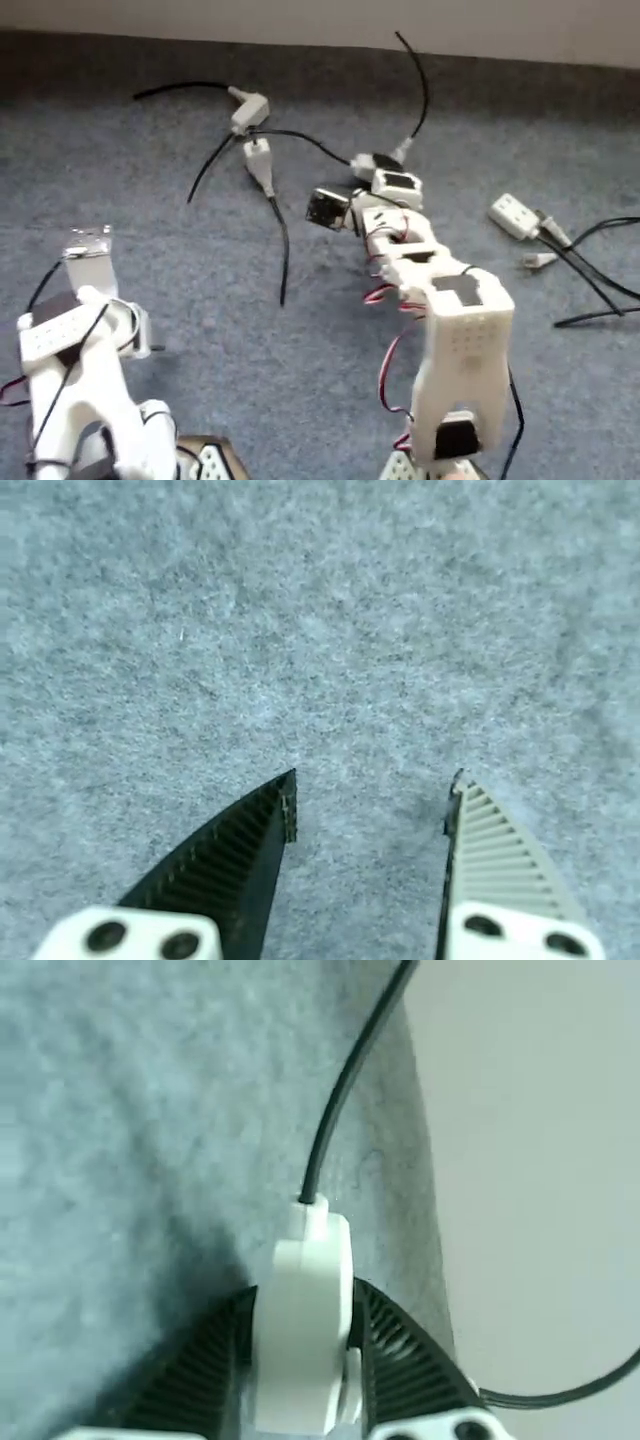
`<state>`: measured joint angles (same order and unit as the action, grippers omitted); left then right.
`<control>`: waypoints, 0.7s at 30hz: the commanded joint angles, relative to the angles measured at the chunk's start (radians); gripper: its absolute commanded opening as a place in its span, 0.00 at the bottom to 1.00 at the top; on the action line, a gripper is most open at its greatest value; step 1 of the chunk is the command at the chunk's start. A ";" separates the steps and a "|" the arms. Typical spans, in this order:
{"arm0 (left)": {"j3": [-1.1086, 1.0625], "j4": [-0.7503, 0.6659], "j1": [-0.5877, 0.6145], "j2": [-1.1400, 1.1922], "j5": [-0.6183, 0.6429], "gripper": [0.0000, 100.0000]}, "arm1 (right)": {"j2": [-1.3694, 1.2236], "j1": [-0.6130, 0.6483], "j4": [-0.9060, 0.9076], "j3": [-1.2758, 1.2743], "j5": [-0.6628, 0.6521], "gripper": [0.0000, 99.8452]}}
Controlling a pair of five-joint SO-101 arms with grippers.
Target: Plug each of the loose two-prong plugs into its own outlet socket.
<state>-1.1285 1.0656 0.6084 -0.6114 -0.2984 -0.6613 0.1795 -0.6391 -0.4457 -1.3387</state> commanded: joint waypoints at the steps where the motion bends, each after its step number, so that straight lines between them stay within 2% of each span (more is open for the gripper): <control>1: 0.001 -0.011 -0.021 -0.025 0.008 0.25 | -0.028 -0.035 -0.044 0.113 0.077 0.16; 3: 0.001 -0.011 -0.024 -0.022 0.008 0.25 | -0.036 -0.047 -0.045 0.137 0.146 0.23; 6: 0.001 -0.011 -0.025 -0.019 0.009 0.25 | -0.035 -0.051 -0.077 0.147 0.164 0.25; 16: -0.019 -0.017 -0.025 -0.024 0.009 0.25 | -0.035 -0.054 -0.578 -0.008 0.164 0.25; 21: -0.021 -0.017 -0.025 -0.025 0.009 0.25 | -0.033 -0.143 -0.773 -0.105 0.166 0.25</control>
<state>-1.1515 1.0595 0.6007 -0.6114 -0.2984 -0.7181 0.0997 -1.3111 -0.5286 -1.1822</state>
